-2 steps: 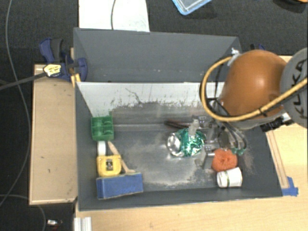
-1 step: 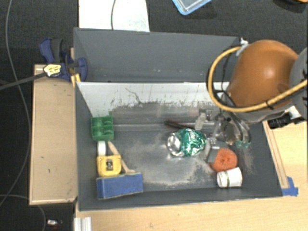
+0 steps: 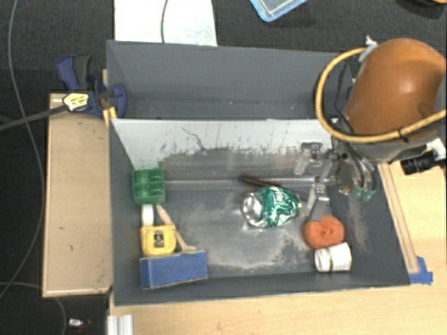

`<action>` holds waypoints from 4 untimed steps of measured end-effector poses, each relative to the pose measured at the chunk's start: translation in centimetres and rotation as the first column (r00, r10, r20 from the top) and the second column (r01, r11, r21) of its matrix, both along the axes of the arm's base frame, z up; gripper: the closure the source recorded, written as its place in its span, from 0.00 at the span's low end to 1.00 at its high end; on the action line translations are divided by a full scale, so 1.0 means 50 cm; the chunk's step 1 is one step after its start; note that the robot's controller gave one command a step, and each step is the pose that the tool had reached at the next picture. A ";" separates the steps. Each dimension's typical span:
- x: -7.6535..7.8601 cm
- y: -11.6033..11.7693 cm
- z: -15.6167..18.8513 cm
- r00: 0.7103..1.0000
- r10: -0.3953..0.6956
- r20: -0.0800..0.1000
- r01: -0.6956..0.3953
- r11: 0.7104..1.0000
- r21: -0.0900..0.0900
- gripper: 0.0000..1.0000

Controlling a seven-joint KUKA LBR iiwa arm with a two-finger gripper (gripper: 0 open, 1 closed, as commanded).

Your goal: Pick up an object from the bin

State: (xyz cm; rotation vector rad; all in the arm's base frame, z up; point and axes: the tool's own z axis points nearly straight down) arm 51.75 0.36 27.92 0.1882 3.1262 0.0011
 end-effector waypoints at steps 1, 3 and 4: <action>0.040 0.061 -0.101 0.997 -0.073 0.004 0.073 0.997 0.002 0.00; 0.046 0.043 -0.226 0.973 0.230 0.008 -0.230 0.973 -0.002 0.00; 0.075 0.061 -0.291 0.995 0.102 0.014 -0.102 0.995 0.000 0.00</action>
Offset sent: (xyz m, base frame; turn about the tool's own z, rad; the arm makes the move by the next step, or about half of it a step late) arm 0.0191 0.0263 -0.0239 -0.2431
